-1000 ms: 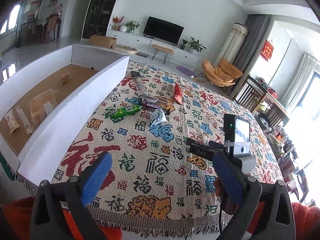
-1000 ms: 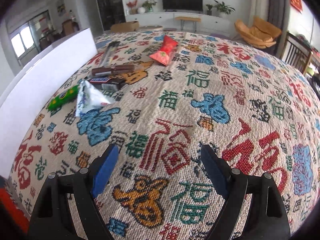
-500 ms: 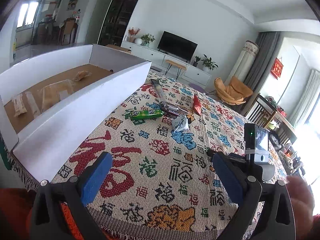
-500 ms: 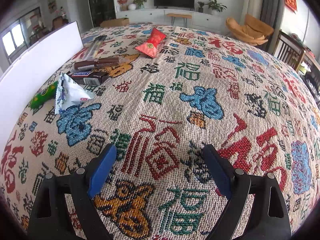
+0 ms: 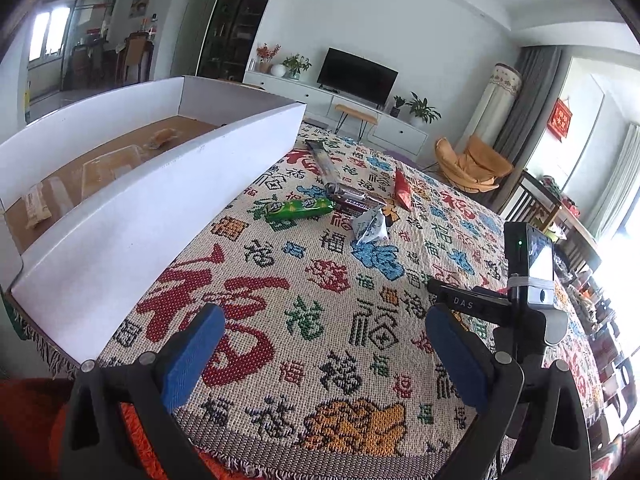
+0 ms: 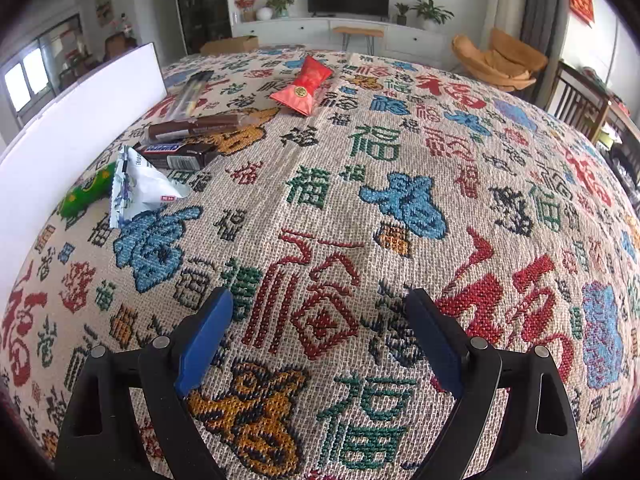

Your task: Organize snacks

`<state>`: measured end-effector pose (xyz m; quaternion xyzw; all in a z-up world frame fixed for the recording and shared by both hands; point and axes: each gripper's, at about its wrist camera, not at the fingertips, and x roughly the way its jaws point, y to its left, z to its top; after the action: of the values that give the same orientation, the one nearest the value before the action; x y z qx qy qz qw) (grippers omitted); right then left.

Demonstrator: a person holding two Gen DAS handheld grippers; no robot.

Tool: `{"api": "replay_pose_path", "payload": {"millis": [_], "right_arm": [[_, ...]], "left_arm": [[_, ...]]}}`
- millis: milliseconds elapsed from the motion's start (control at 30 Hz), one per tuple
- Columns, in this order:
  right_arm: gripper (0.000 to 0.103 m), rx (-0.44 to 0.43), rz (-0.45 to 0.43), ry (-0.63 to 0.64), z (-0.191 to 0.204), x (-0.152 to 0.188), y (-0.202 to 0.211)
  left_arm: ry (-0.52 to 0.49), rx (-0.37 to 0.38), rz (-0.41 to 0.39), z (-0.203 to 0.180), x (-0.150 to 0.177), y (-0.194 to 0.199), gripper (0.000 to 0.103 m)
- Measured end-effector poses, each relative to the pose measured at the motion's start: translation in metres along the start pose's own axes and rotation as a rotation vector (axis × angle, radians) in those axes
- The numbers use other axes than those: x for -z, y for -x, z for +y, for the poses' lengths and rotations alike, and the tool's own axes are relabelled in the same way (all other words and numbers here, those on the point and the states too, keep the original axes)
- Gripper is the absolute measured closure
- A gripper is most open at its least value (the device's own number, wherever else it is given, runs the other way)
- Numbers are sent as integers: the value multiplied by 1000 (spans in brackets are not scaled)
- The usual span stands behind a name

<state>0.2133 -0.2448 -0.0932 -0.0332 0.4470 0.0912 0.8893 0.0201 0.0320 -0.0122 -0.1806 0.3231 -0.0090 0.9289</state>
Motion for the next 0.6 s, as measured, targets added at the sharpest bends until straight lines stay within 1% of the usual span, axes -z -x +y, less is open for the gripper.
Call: {"api": "replay_pose_path", "payload": {"millis": [100, 200, 300, 433, 600], "right_arm": [[12, 0, 0, 0, 0, 0, 0], [12, 0, 0, 0, 0, 0, 0], [12, 0, 0, 0, 1, 0, 0], [12, 0, 0, 0, 0, 0, 0], [12, 0, 0, 0, 0, 0, 0]], "left_arm": [[21, 18, 18, 3, -1, -5, 3], [2, 28, 35, -1, -1, -8, 3], [-4, 37, 30, -2, -1, -7, 3], [11, 38, 35, 0, -1, -7, 3], [3, 32, 37, 0, -1, -9, 3]]}}
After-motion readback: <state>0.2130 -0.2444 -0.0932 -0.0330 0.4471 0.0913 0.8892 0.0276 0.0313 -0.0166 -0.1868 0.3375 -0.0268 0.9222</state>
